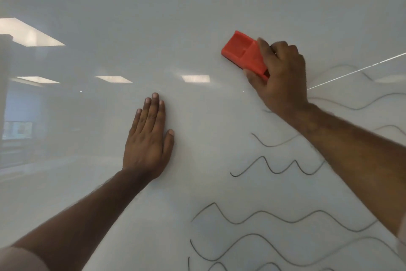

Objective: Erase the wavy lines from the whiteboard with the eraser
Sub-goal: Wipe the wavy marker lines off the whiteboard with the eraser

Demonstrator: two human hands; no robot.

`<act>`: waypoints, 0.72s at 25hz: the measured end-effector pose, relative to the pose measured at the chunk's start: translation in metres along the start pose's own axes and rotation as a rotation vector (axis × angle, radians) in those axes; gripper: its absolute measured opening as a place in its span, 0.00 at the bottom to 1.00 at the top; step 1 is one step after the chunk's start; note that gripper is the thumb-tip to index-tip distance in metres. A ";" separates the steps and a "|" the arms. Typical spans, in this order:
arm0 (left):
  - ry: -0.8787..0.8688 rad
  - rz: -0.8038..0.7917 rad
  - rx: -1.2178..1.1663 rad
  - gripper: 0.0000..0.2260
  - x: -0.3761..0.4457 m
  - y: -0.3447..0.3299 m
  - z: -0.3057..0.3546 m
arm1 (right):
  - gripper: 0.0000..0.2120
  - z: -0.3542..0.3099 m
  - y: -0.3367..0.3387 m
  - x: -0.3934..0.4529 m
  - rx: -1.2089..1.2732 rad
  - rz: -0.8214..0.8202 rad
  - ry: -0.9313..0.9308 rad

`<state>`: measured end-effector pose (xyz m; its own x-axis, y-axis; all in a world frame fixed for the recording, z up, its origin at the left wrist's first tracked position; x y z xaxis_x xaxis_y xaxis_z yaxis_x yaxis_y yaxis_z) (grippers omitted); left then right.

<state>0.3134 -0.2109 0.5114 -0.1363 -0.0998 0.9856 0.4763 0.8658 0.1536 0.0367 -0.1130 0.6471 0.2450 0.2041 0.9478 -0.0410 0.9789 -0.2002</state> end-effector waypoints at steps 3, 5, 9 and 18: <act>-0.011 0.036 0.019 0.30 -0.005 -0.005 -0.002 | 0.30 -0.019 -0.005 -0.019 0.062 0.041 -0.062; -0.021 0.053 0.024 0.30 -0.008 -0.008 -0.003 | 0.29 -0.035 0.000 -0.050 0.130 0.007 0.076; -0.030 0.066 0.007 0.30 -0.016 -0.007 0.000 | 0.27 -0.062 0.028 -0.149 0.243 -0.175 0.386; -0.083 0.035 0.022 0.30 -0.082 -0.012 0.007 | 0.24 -0.026 0.044 -0.154 0.172 -0.213 0.604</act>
<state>0.3129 -0.2095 0.4283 -0.1918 -0.0294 0.9810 0.4633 0.8784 0.1169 0.0221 -0.1017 0.4858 0.7626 0.0129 0.6468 -0.0731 0.9951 0.0664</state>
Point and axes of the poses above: each hand's wrist, its own x-axis towards the middle knuckle, its own y-axis out of the back of the hand, z = x × y, the point moved 2 cm from there along x, towards the middle knuckle, and after that the axes turned 3 degrees about z, right-handed, at the moved point
